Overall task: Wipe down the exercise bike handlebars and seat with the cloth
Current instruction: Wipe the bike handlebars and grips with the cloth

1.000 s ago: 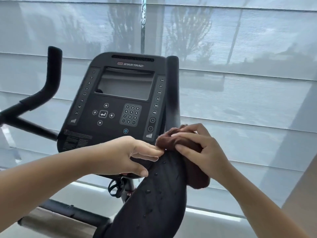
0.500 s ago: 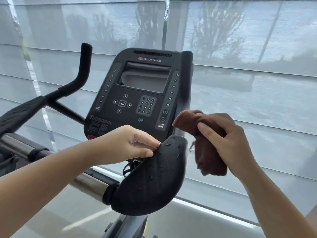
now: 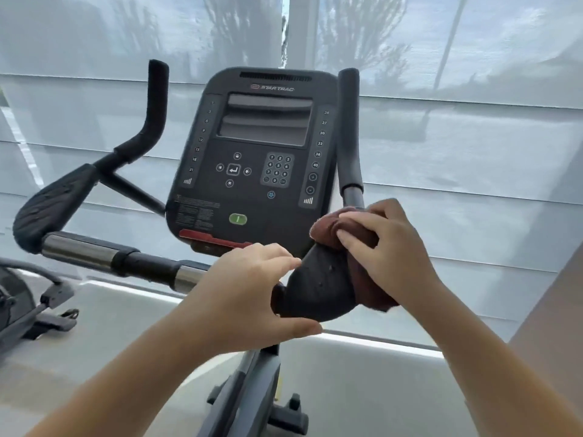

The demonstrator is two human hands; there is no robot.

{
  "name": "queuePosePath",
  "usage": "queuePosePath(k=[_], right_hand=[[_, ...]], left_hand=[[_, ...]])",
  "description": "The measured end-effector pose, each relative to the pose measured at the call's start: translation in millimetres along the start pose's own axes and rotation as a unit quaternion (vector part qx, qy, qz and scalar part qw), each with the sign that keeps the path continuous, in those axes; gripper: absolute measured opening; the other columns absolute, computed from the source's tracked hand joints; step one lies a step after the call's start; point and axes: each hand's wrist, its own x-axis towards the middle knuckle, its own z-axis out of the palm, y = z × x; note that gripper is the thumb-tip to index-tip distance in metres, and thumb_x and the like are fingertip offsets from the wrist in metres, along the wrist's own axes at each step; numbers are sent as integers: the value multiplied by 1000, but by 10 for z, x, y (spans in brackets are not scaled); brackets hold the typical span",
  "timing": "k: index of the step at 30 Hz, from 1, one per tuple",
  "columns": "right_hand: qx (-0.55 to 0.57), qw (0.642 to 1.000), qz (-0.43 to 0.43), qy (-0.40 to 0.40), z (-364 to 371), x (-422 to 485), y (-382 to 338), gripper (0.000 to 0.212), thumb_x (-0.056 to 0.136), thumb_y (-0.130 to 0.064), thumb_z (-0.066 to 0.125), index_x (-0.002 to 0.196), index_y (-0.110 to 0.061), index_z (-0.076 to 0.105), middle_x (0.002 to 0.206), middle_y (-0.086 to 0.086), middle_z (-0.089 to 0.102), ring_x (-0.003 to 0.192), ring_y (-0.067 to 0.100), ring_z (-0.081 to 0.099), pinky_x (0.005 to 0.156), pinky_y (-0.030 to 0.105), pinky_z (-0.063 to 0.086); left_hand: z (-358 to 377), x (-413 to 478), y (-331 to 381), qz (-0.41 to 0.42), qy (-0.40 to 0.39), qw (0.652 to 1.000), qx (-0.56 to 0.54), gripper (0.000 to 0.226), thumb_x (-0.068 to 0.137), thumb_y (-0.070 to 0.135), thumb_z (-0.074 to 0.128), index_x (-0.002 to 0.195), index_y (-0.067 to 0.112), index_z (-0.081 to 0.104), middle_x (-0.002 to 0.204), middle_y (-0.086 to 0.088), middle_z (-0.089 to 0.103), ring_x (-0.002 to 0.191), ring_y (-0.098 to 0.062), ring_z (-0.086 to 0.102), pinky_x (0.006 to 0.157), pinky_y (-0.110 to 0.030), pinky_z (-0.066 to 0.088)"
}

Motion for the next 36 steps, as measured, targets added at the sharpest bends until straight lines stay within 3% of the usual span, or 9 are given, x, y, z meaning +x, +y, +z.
queuePosePath(k=[3, 6, 11, 18, 24, 27, 31, 36], right_hand=[[-48, 998, 25, -19, 34, 340, -85, 23, 83, -33, 61, 106, -30, 65, 105, 2, 47, 100, 30, 51, 88, 33, 40], [-76, 997, -1, -15, 36, 133, -124, 26, 81, -32, 64, 107, -31, 64, 105, 1, 48, 95, 30, 51, 84, 35, 42], [-30, 995, -24, 94, 100, -570, -181, 29, 76, -26, 69, 105, -25, 66, 105, 0, 49, 91, 24, 54, 80, 31, 45], [-72, 996, 44, 25, 84, 283, -144, 23, 83, -29, 62, 105, -32, 65, 105, 3, 47, 97, 28, 51, 86, 35, 43], [-41, 994, -37, 97, 140, -580, -227, 26, 77, -29, 64, 102, -28, 66, 101, -3, 49, 88, 22, 53, 76, 27, 42], [-52, 995, -34, 78, 108, -385, -221, 24, 77, -26, 67, 101, -26, 68, 98, 2, 51, 88, 26, 54, 77, 33, 46], [-108, 993, 34, 28, 102, 225, -247, 23, 84, -32, 60, 106, -31, 65, 104, 4, 49, 96, 28, 51, 84, 32, 41], [-91, 993, -32, 62, 172, -439, -394, 25, 79, -29, 64, 104, -26, 66, 99, 2, 51, 85, 26, 52, 72, 31, 44]], left_hand=[[33, -77, 19, 20, 39, 998, 49, 72, 58, 67, 59, 108, 16, 62, 101, 5, 65, 91, -18, 59, 80, -35, 46], [83, -120, 8, 29, 64, 996, 60, 64, 58, 60, 68, 101, 11, 65, 93, -1, 66, 84, -23, 60, 76, -38, 47], [192, -159, 18, 25, 70, 995, 72, 53, 56, 48, 78, 87, 6, 67, 81, -5, 66, 73, -27, 60, 70, -40, 50], [287, -148, -14, 9, 97, 995, 36, 49, 54, 41, 83, 86, 7, 68, 74, -3, 66, 68, -25, 60, 62, -39, 52], [346, -154, -63, -1, 107, 994, -35, 48, 55, 34, 84, 88, 4, 67, 74, -5, 63, 69, -26, 56, 59, -36, 52], [358, -148, -66, -2, 119, 992, -46, 47, 54, 33, 84, 86, 5, 66, 72, -4, 61, 68, -24, 55, 58, -33, 50], [345, -147, -48, -11, 127, 991, -51, 47, 51, 35, 85, 83, 6, 67, 69, -2, 60, 64, -23, 53, 54, -30, 46], [344, -163, -53, -25, 141, 988, -54, 42, 52, 38, 84, 75, 10, 63, 66, 1, 60, 61, -21, 53, 49, -26, 40]])
